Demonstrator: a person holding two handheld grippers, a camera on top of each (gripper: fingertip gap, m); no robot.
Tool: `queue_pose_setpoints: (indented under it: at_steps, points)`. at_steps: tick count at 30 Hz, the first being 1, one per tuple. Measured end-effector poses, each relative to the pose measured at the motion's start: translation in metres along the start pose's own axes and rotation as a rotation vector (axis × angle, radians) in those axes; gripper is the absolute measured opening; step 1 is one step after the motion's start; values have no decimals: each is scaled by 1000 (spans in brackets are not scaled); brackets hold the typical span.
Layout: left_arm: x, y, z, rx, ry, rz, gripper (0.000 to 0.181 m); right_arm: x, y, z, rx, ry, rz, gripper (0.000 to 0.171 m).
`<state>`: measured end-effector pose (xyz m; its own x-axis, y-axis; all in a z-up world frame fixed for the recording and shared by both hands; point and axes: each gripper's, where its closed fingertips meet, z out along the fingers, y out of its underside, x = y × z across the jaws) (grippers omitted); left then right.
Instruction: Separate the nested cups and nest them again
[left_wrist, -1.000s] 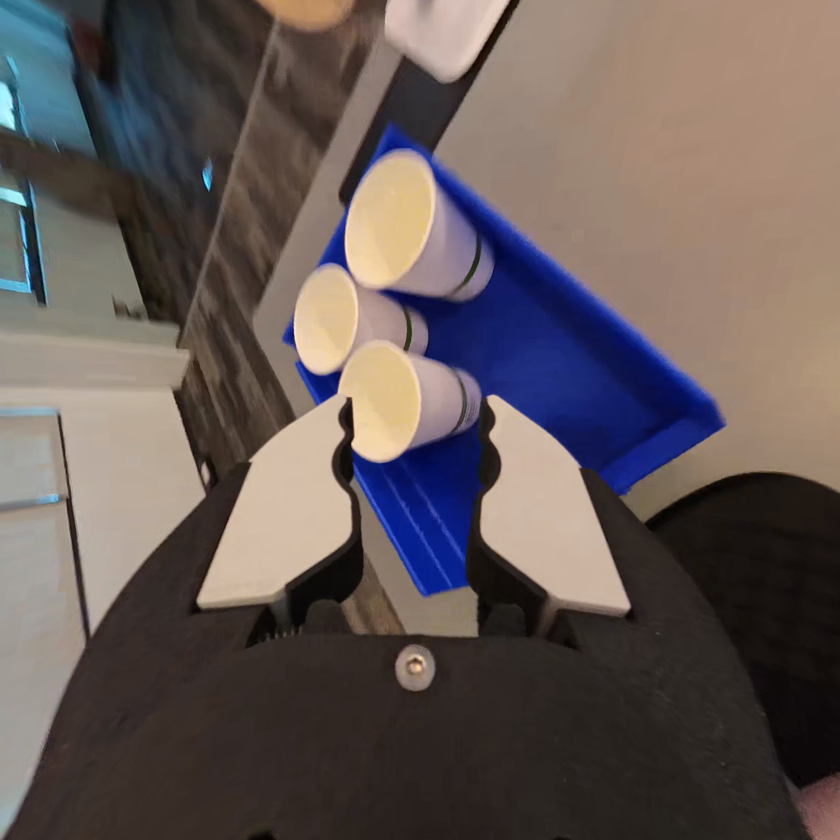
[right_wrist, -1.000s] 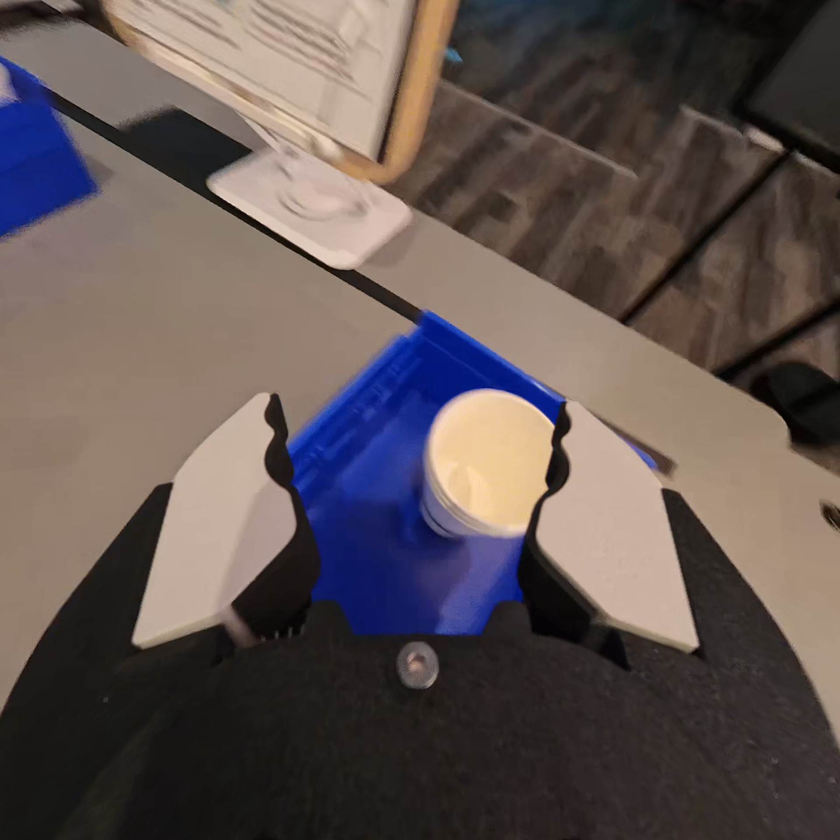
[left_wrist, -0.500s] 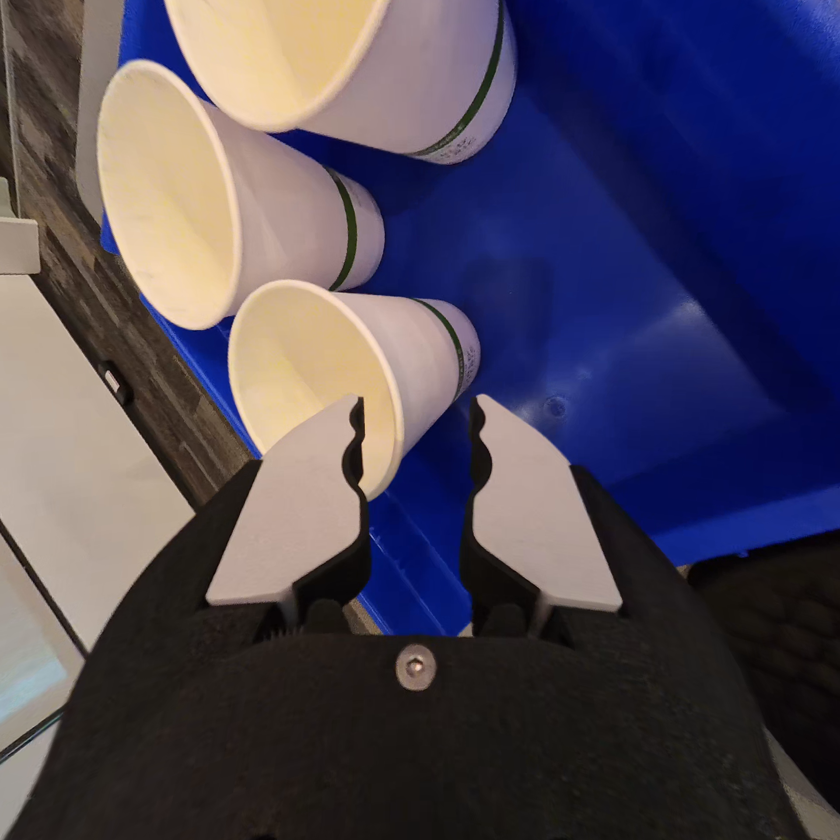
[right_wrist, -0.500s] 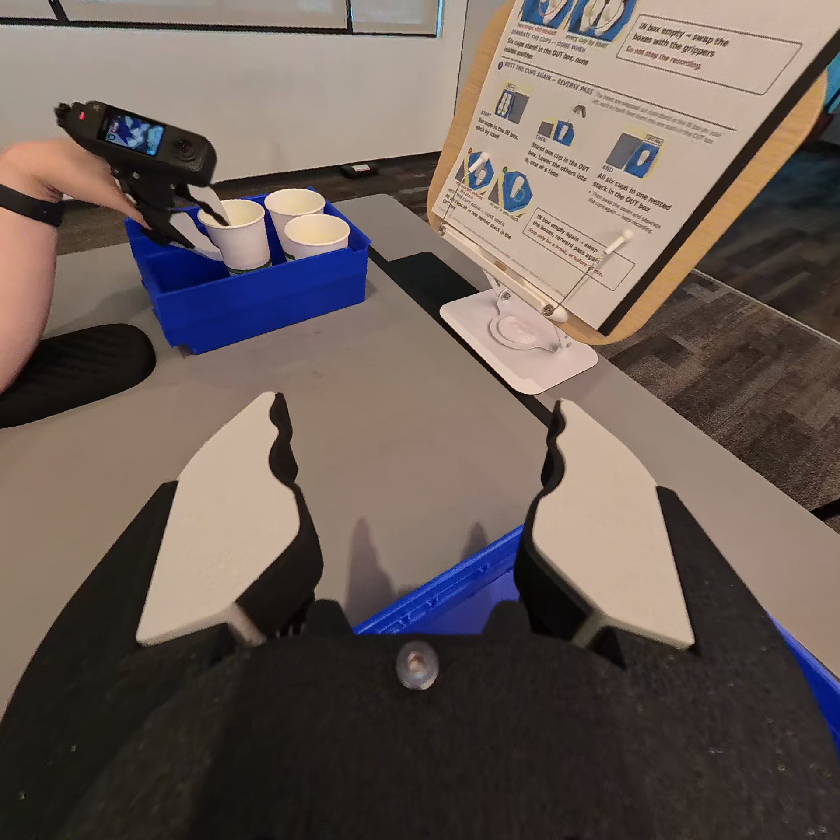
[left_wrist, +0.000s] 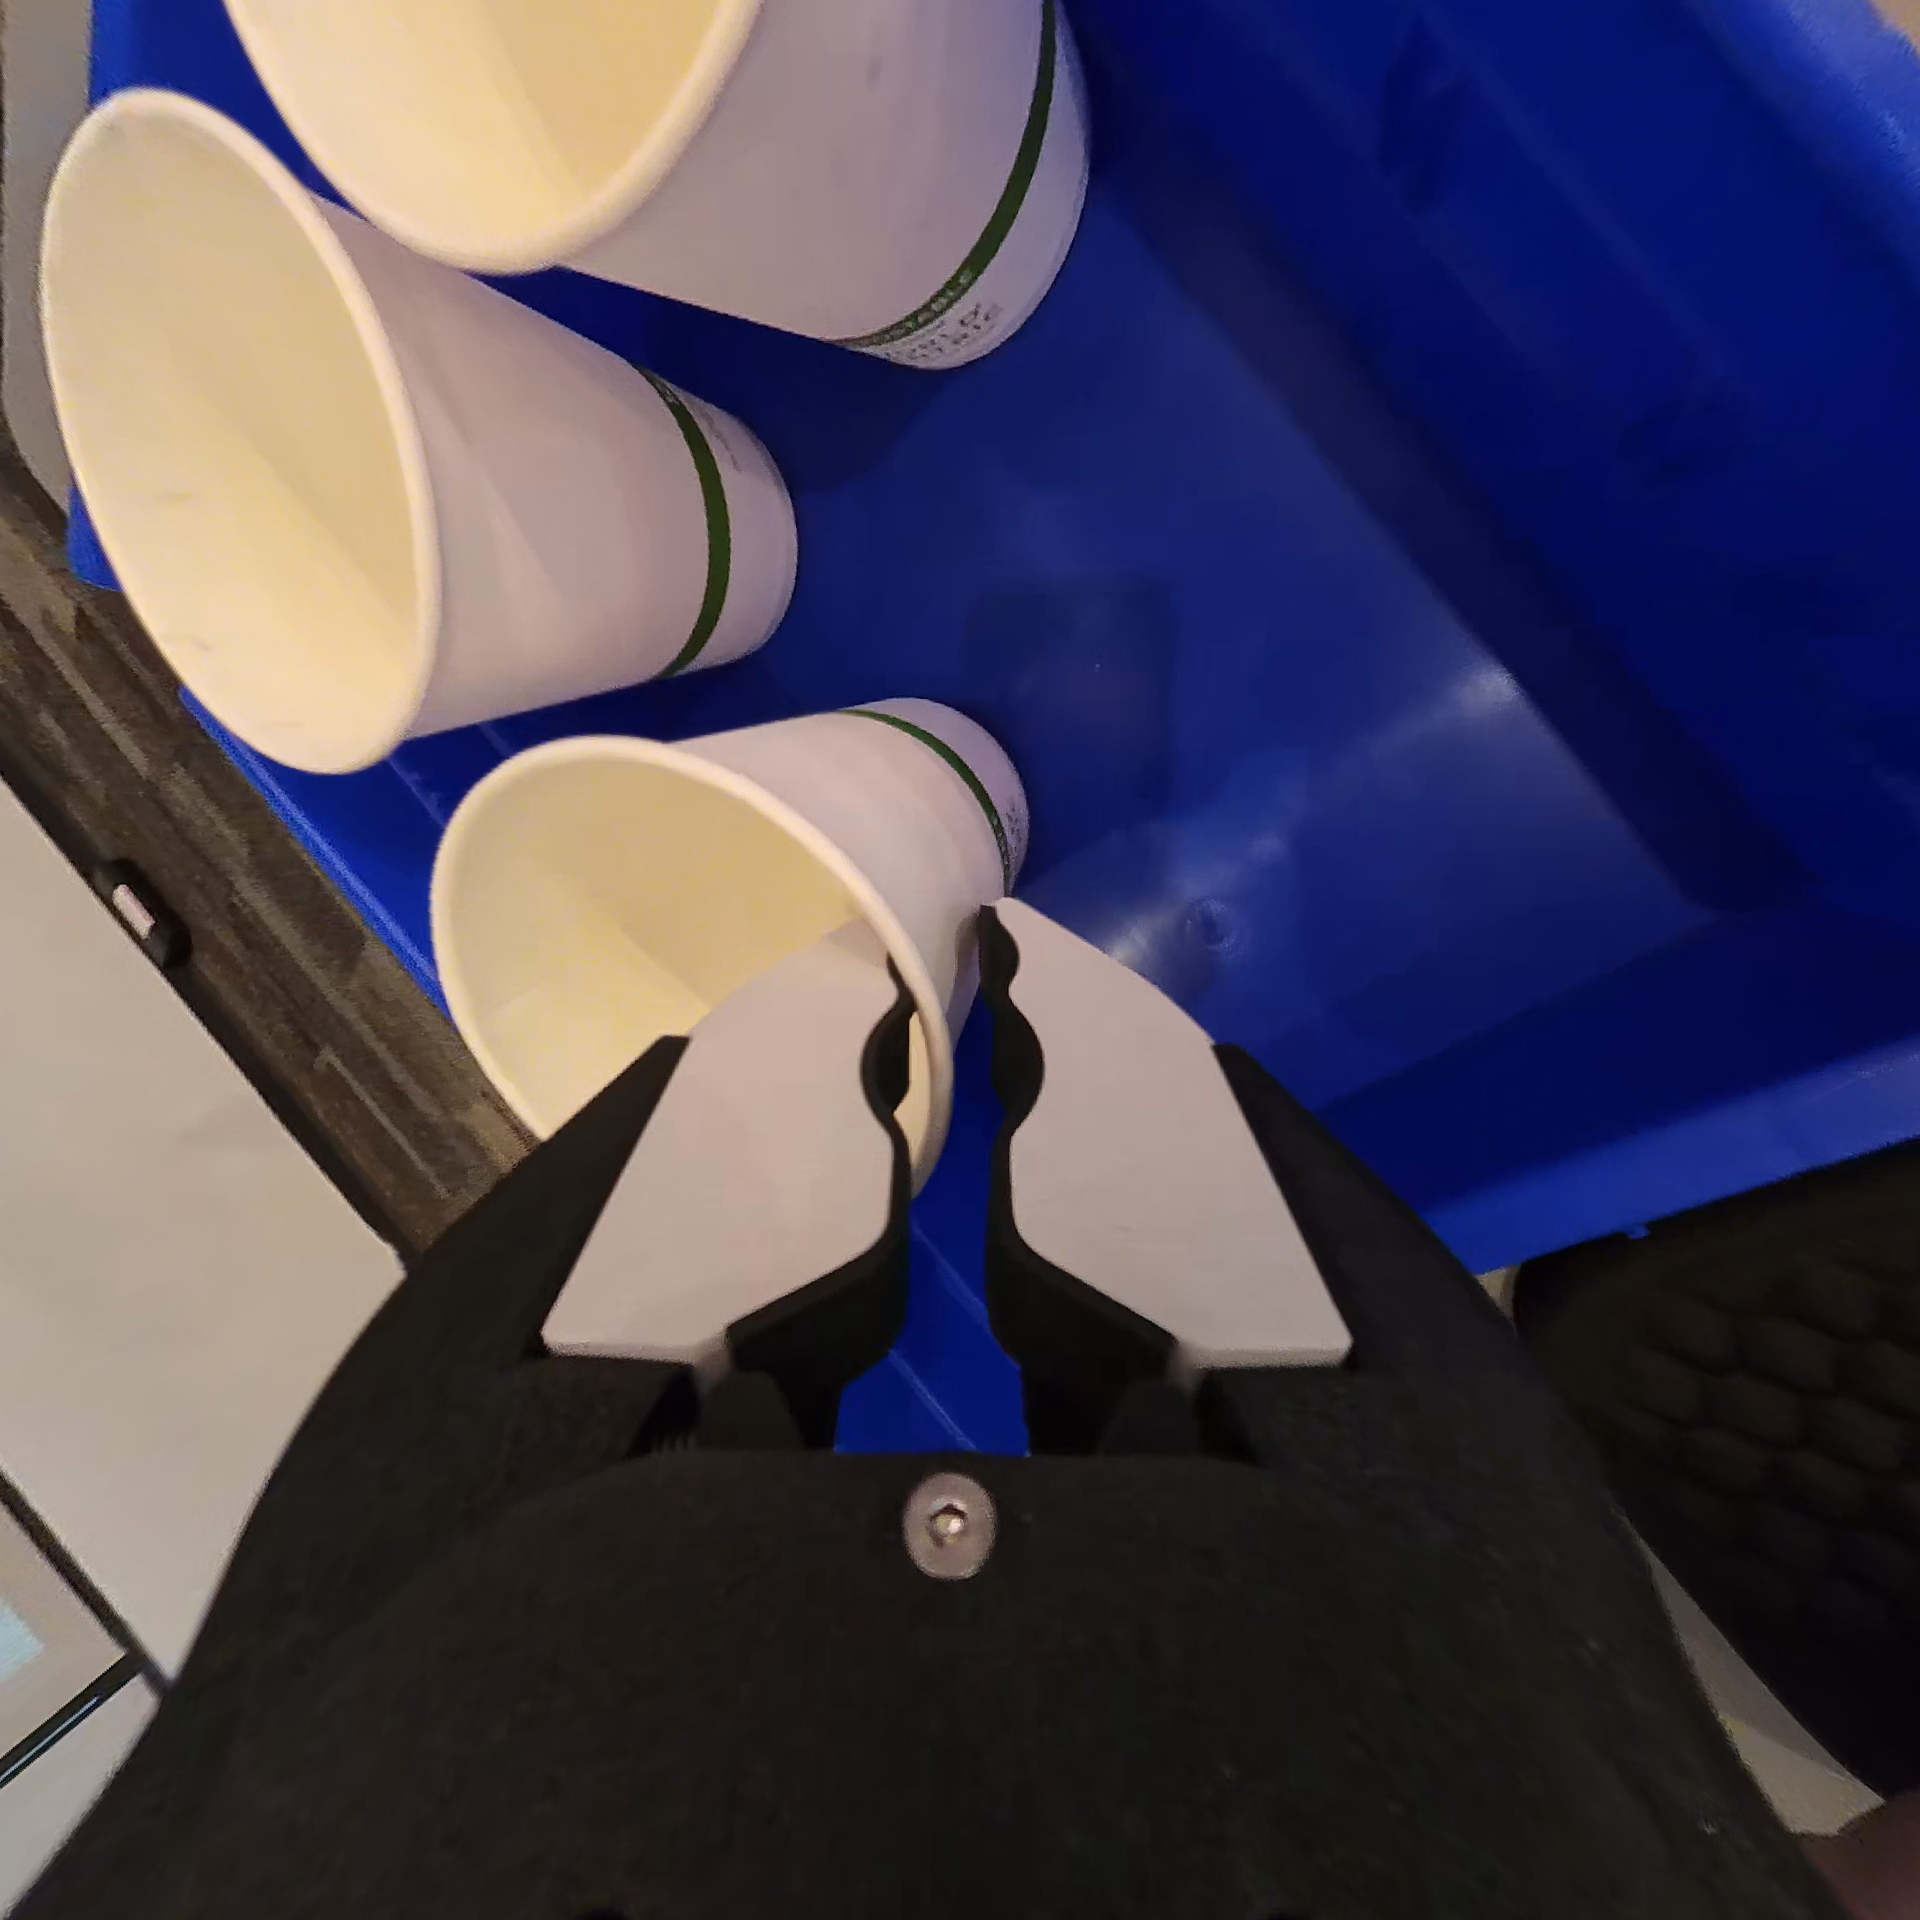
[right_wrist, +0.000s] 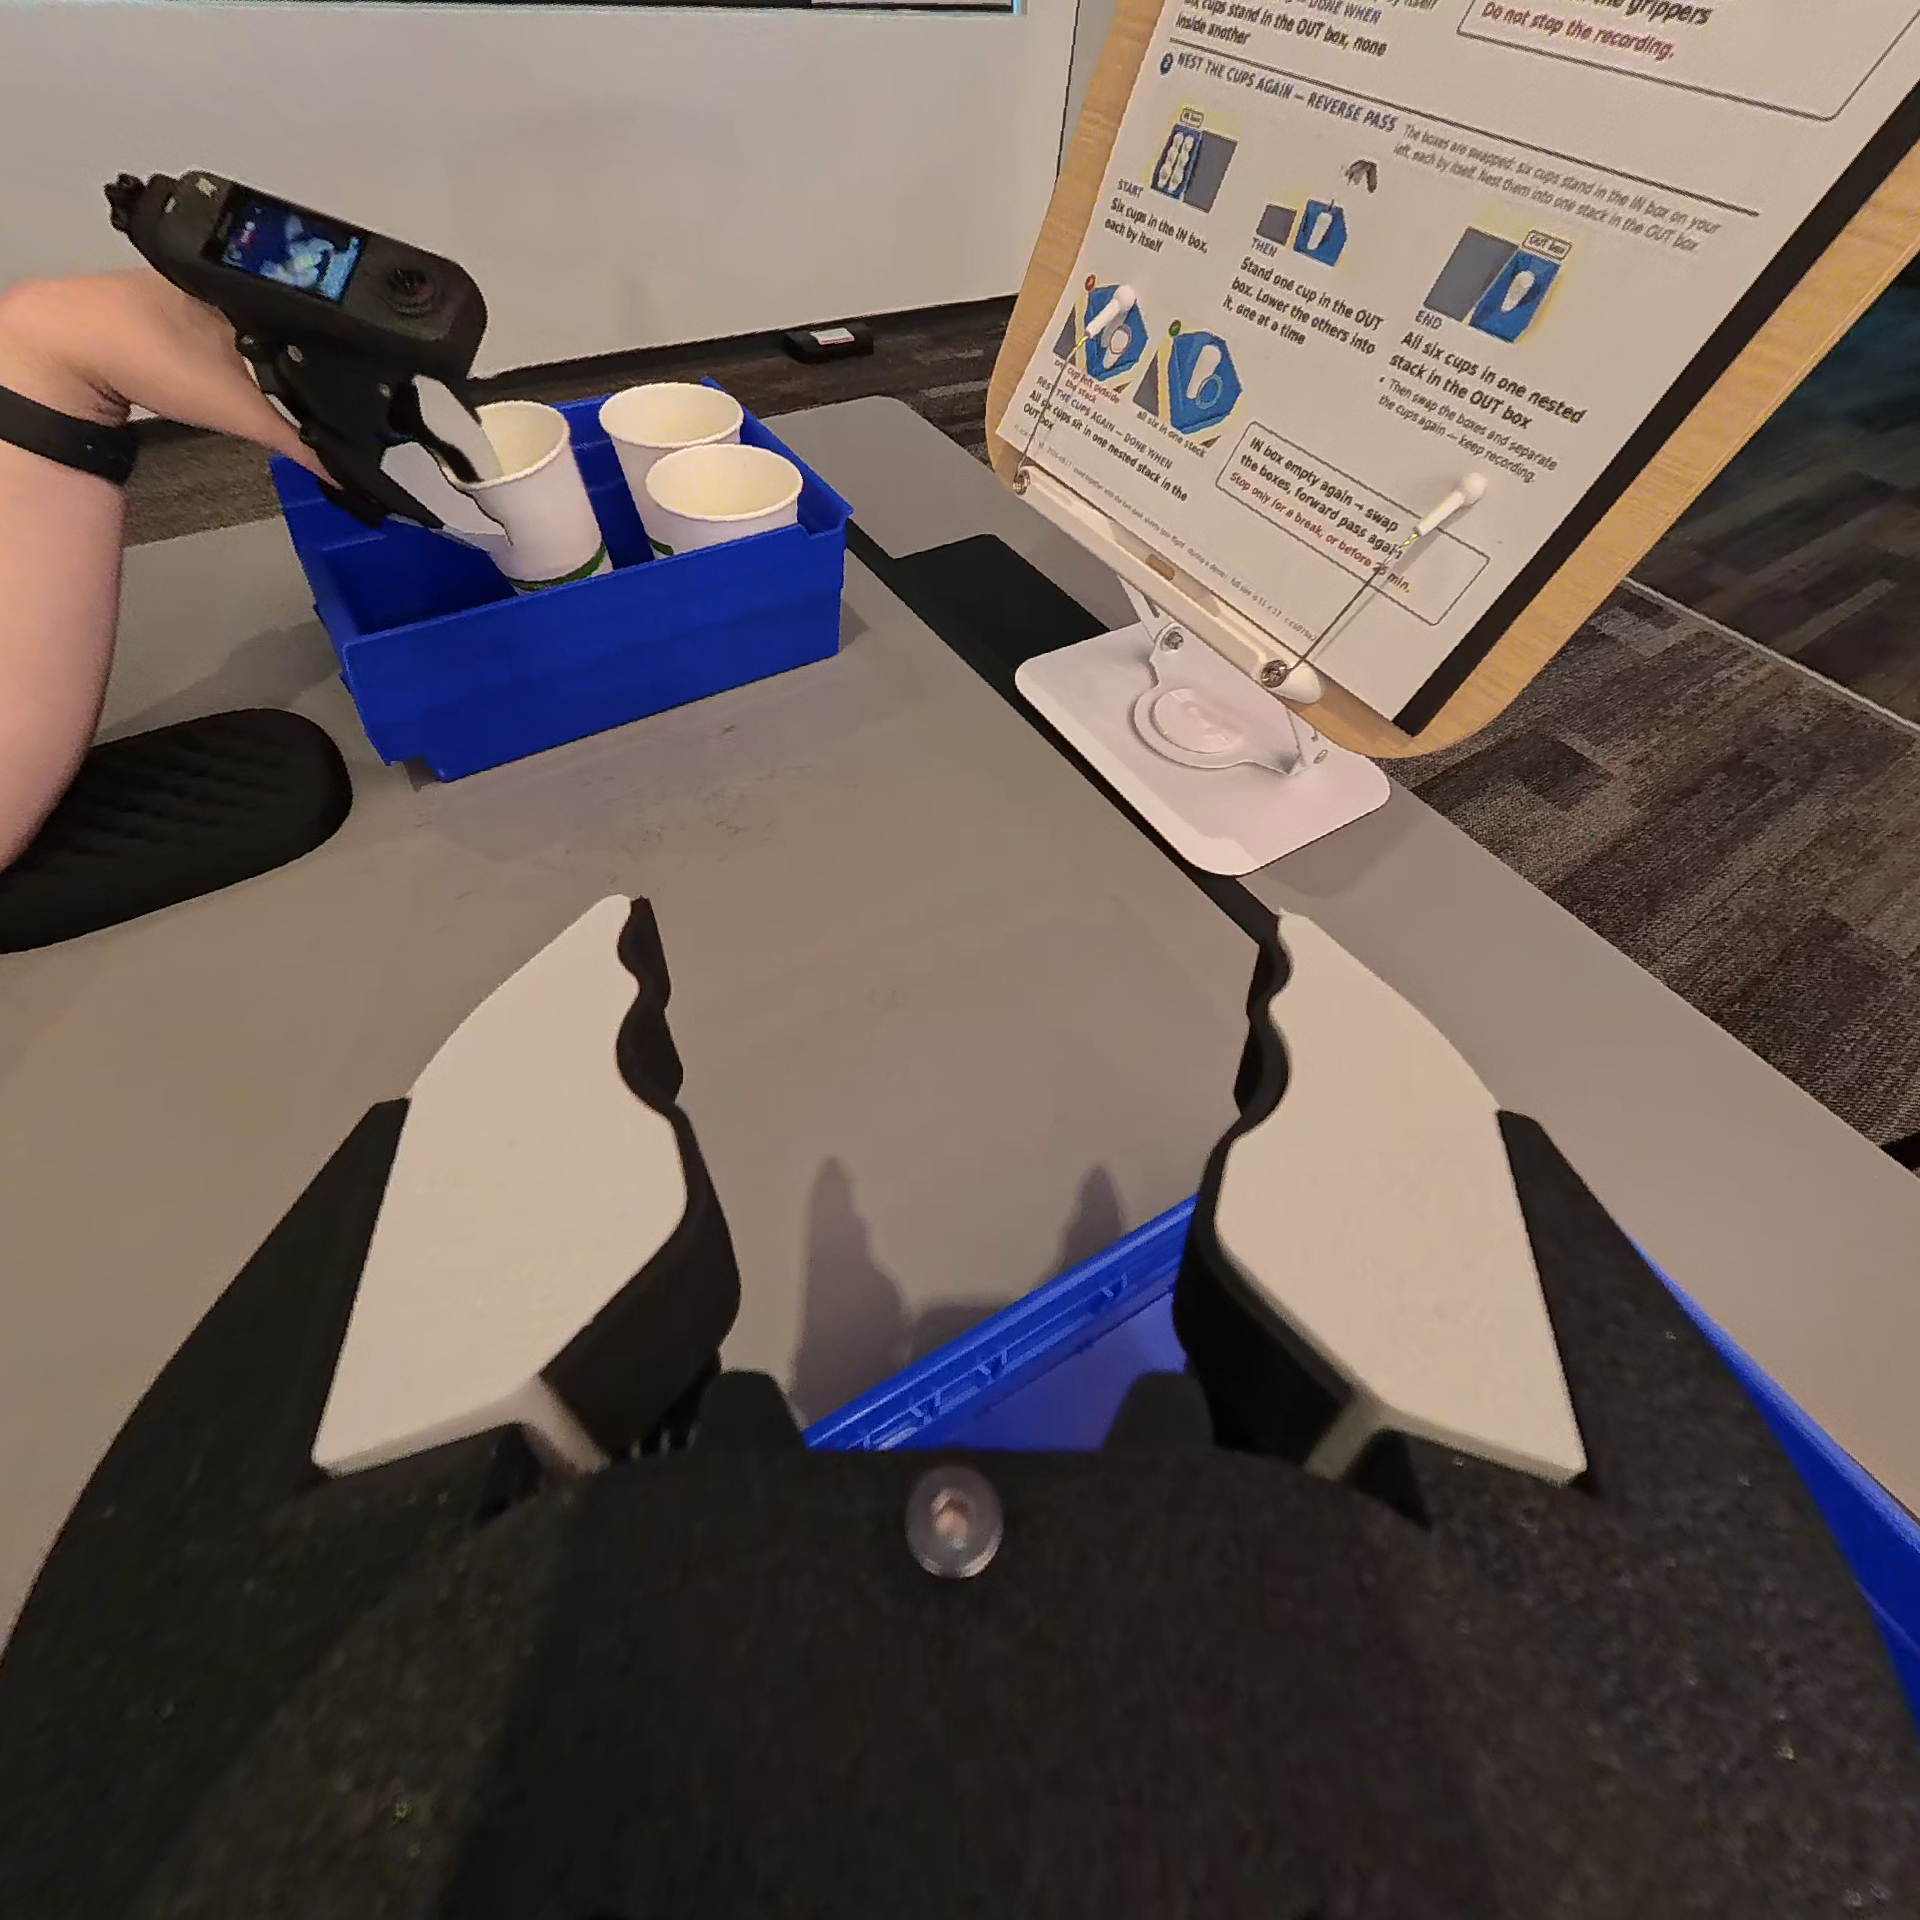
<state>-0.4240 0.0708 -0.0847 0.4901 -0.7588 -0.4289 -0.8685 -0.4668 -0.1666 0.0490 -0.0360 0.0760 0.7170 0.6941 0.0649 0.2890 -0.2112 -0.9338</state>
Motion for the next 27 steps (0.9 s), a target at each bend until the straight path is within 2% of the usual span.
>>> queue_pose_setpoints:
  at_steps: [6, 10, 12, 15, 18, 20, 23, 27]
  points:
    - [7, 6, -3, -22, 62, -20, 4, -1, 2, 2, -10, -5, 2, 105]
    - [4, 13, -34, -47, -18, -17, 4, -5, 1, 7, -17, -17, -14, 104]
    - [5, 2, -64, 48, -74, 1, 4, -12, -3, 11, -2, -33, -53, 103]
    - [23, -31, -113, 294, -106, 87, 4, -28, -22, 16, 85, -48, -154, 100]
    - [60, -64, -153, 529, -67, 259, 4, -55, -37, 22, 156, -111, -211, 86]
    - [91, -82, -177, 673, 2, 380, 4, -77, -42, 31, 173, -189, -210, 86]
    - [135, -99, -199, 787, 108, 533, 4, -114, -39, 47, 147, -311, -242, 90]
    - [187, -112, -206, 837, 243, 727, 4, -165, -28, 67, 102, -496, -280, 93]
